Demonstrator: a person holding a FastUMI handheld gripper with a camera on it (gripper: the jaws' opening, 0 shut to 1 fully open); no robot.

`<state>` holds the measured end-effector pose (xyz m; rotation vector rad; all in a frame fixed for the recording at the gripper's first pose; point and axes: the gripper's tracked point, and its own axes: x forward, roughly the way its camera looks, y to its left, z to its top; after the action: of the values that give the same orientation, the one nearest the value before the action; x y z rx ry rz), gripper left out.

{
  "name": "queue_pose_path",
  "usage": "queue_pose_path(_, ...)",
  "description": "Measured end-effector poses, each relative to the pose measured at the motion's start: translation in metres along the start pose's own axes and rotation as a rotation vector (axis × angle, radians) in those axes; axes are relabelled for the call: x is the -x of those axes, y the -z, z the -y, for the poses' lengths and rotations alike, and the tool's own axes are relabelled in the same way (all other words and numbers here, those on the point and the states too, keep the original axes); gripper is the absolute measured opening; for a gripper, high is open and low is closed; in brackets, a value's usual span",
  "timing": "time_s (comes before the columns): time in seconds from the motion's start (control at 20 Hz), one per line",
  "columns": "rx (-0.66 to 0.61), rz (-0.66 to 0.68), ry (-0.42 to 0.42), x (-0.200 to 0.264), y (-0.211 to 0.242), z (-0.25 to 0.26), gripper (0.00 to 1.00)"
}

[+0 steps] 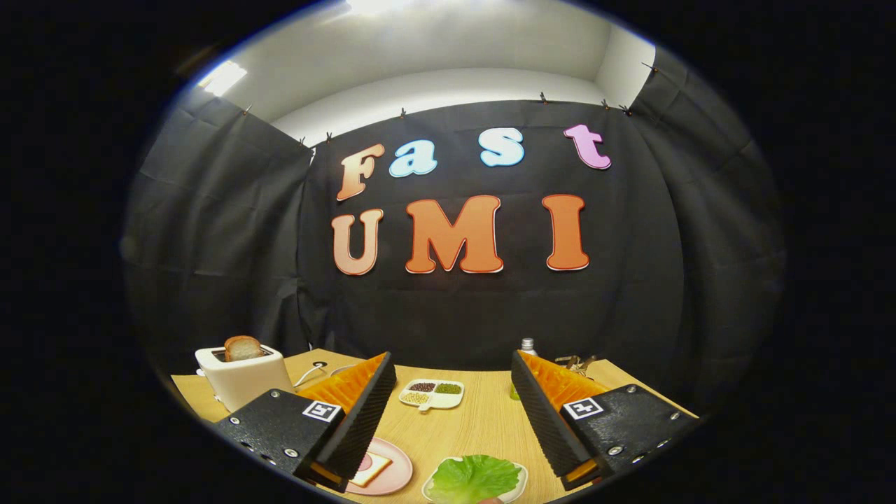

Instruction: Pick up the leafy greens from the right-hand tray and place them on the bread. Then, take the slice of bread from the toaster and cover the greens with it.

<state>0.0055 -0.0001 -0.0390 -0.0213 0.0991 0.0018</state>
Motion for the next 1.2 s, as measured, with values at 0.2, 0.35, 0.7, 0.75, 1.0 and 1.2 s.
queue_pose_path(0.2, -0.014, -0.068, -0.003, -0.002, 0.02, 0.0, 0.99)
queue_pose_path(0.35, -0.01, -0.157, 0.021, -0.002, 0.041, 0.003, 0.99)
queue_pose_path(0.7, 0.004, -0.378, 0.039, -0.001, 0.09, 0.004, 1.0)
queue_pose_path(0.75, -0.01, -0.415, 0.04, 0.001, 0.096, 0.004, 1.0)
queue_pose_path(1.0, -0.079, -0.6, 0.046, 0.005, 0.137, 0.005, 1.0)
queue_pose_path(1.2, -0.135, -0.753, 0.05, 0.013, 0.17, 0.003, 1.0)
